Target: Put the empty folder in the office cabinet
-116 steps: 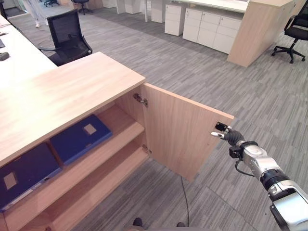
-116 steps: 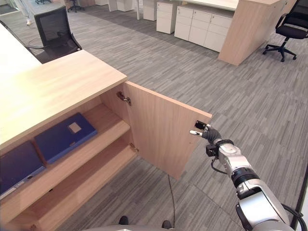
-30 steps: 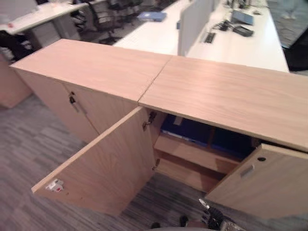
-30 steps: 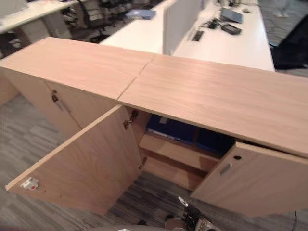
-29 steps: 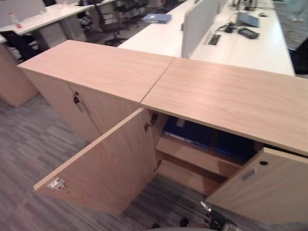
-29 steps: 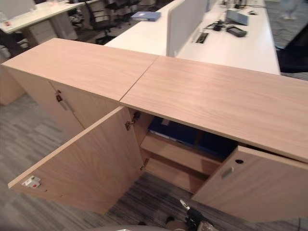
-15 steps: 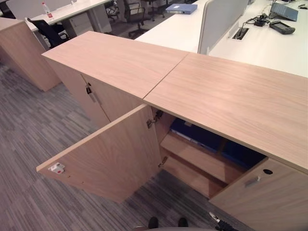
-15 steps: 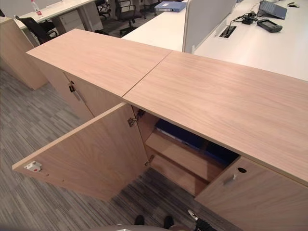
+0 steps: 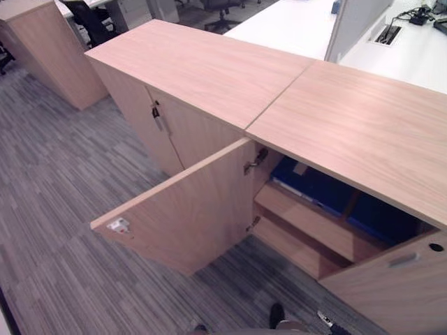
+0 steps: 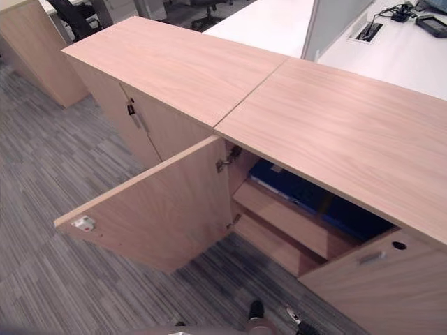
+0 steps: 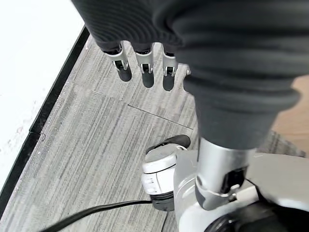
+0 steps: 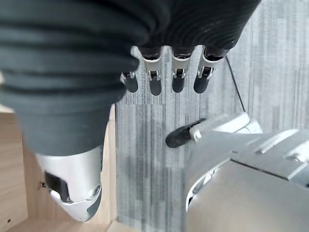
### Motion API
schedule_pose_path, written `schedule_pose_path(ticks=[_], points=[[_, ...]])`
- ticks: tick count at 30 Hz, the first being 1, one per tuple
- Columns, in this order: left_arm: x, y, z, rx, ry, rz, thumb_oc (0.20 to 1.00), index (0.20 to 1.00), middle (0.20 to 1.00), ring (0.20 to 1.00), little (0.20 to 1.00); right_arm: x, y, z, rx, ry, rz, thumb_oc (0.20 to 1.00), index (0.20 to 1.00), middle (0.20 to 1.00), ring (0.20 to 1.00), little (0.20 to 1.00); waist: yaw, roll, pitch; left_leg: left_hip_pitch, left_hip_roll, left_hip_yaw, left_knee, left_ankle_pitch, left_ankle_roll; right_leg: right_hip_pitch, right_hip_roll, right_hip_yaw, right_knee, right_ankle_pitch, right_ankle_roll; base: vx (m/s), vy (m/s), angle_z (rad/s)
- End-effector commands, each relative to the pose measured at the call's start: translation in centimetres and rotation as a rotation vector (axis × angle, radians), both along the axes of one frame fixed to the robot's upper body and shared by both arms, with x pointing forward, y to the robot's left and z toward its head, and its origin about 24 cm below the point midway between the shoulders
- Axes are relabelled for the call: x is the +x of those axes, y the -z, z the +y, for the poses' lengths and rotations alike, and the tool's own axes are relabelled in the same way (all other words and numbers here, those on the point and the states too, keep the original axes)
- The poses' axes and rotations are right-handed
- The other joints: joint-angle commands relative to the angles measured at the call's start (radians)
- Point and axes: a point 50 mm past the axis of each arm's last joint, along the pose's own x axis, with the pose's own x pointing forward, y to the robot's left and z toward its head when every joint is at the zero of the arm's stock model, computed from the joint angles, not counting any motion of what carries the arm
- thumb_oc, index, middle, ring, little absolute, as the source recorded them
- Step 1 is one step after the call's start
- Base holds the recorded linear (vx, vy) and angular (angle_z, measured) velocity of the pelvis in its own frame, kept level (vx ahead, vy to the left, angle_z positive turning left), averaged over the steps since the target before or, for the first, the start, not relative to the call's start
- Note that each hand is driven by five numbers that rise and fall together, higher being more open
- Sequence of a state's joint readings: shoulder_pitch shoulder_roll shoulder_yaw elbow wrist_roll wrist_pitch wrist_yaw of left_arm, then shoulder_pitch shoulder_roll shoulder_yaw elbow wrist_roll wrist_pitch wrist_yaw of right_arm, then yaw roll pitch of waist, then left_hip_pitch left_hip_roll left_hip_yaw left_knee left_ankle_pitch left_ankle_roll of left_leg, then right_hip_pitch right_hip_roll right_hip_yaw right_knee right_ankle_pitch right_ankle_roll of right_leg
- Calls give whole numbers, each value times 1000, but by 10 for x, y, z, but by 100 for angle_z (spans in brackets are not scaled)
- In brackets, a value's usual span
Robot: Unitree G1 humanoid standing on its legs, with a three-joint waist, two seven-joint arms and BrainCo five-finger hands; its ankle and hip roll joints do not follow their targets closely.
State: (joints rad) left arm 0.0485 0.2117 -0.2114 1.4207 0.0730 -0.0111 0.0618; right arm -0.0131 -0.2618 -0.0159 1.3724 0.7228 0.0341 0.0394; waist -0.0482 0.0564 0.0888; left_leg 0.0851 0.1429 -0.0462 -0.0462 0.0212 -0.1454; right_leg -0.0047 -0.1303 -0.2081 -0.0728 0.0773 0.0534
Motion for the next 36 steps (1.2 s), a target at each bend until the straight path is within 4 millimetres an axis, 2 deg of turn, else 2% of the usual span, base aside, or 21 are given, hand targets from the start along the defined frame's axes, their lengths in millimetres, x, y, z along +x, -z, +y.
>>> schedule_pose_path(ticks=[1,3,6,10,13,16,17,18,21,22,23,24,25,27,28,29,30,31,32,33,36], points=[[12,-1,-1,2,27,-35,1000,1000,1000,1000,1000,4,0,0,-2,38,-9,1000,1000,1000,1000,1000,-2,18,-28,-38,50,5,-31,-15,25,-41,-12,30,88,-140,38,-50,230,15],[13,-1,-1,3,46,-33,1000,1000,1000,1000,1000,4,0,0,7,79,-26,1000,1000,1000,1000,1000,-9,26,-34,-28,24,10,-41,-44,32,-46,-42,31,82,-104,59,-90,398,21],[8,-1,1,11,28,-26,1000,1000,1000,1000,1000,8,1,6,34,150,-65,1000,1000,1000,1000,1000,-7,19,-33,-11,-44,16,-41,-95,71,-63,-98,48,67,-40,97,-118,412,0],[-4,-3,11,40,-28,1,1000,1000,1000,1000,1000,28,-1,16,79,207,-141,1000,1000,1000,1000,1000,7,2,-10,-4,-127,60,-33,-125,128,-107,-153,75,26,55,139,-163,379,-35],[-5,-4,18,60,-51,-4,1000,1000,1000,1000,1000,38,-3,18,88,231,-178,1000,1000,1000,1000,1000,20,8,14,-26,-136,80,-16,-119,146,-127,-147,67,79,15,132,-182,152,-43],[-6,-7,28,97,-72,-5,1000,1000,1000,1000,1000,43,-2,25,107,249,-194,1000,1000,1000,1000,1000,40,30,27,-42,-123,110,-13,-99,157,-103,-133,14,266,-90,93,-160,138,-44],[-9,-8,32,109,-74,5,1000,1000,1000,1000,1000,43,-2,25,102,260,-196,1000,1000,1000,1000,1000,51,24,21,-48,-125,122,-18,-92,155,-79,-126,-6,253,-108,89,-83,15,-28],[-6,-11,41,136,-102,-15,1000,1000,1000,1000,1000,42,-2,27,94,267,-198,1000,1000,1000,1000,1000,75,3,0,-48,-136,151,-32,-95,147,-23,-126,-114,170,-101,92,-26,-60,-24],[7,-14,46,159,-115,-64,1000,1000,1000,1000,1000,33,1,28,87,277,-160,1000,1000,1000,1000,1000,74,-16,-30,-44,-133,167,-37,-96,142,5,-92,-102,95,-97,92,44,-85,-48],[18,-15,45,163,-119,-111,1000,1000,1000,1000,1000,29,2,28,80,282,-140,1000,1000,1000,1000,1000,75,-25,-47,-35,-126,182,-41,-97,136,18,-73,-82,52,-85,95,62,-47,-34],[18,-15,45,163,-119,-111,1000,1000,1000,1000,1000,29,2,28,80,282,-140,1000,1000,1000,1000,1000,76,-25,-47,-34,-126,182,-41,-97,136,19,-73,-82,51,-84,95,81,-84,-12],[34,-16,42,163,-105,-169,1000,1000,1000,1000,1000,27,3,30,84,286,-137,1000,1000,1000,1000,1000,71,-34,-54,-33,-123,183,-41,-93,132,27,-65,-79,31,-77,93,31,-53,-26],[41,-17,42,163,-101,-188,1000,1000,1000,1000,1000,26,3,30,84,289,-132,1000,1000,1000,1000,1000,68,-37,-56,-30,-122,181,-41,-93,130,33,-61,-76,21,-76,93,57,-88,-17],[63,-19,36,150,-78,-261,1000,1000,1000,1000,1000,12,5,30,73,292,-92,1000,1000,1000,1000,1000,58,-47,-61,-12,-112,179,-41,-96,120,63,-48,-76,-8,-78,92,48,-66,3],[64,-19,36,150,-78,-261,1000,1000,1000,1000,1000,12,5,30,73,292,-92,1000,1000,1000,1000,1000,57,-47,-63,-15,-113,178,-41,-94,120,61,-49,-77,-9,-76,92,55,-31,8],[99,-56,100,233,-108,-335,1000,1000,1000,1000,1000,5,3,14,50,270,-92,1000,1000,1000,1000,1000,47,-37,-73,-7,-105,181,-41,-95,115,66,-44,-67,-14,-78,95,36,-7,1],[100,-56,101,235,-108,-336,1000,1000,1000,1000,1000,6,3,15,52,270,-93,1000,1000,1000,1000,1000,47,-39,-72,-6,-106,182,-41,-95,115,67,-44,-67,-14,-78,95,63,-13,-6],[143,-73,98,260,-53,-465,1000,1000,1000,1000,1000,0,4,15,50,256,-69,1000,1000,1000,1000,1000,37,-35,-76,-2,-103,185,-41,-97,113,69,-42,-68,-14,-77,97,30,-10,-7],[171,-82,88,246,-4,-532,1000,1000,1000,1000,1000,-1,5,17,56,238,-57,1000,1000,1000,1000,1000,33,-34,-76,2,-100,188,-41,-96,112,70,-41,-66,-14,-79,98,52,-17,-3],[188,-93,88,241,9,-570,1000,1000,1000,1000,1000,-7,5,15,65,224,-37,1000,1000,1000,1000,1000,25,-32,-82,7,-96,192,-41,-97,110,70,-38,-58,-14,-81,100,45,-18,1],[195,-102,97,257,-11,-581,1000,1000,1000,1000,1000,-8,4,12,61,222,-29,1000,1000,1000,1000,1000,23,-33,-89,11,-94,197,-41,-96,109,71,-37,-51,-14,-81,102,30,-12,-14]])
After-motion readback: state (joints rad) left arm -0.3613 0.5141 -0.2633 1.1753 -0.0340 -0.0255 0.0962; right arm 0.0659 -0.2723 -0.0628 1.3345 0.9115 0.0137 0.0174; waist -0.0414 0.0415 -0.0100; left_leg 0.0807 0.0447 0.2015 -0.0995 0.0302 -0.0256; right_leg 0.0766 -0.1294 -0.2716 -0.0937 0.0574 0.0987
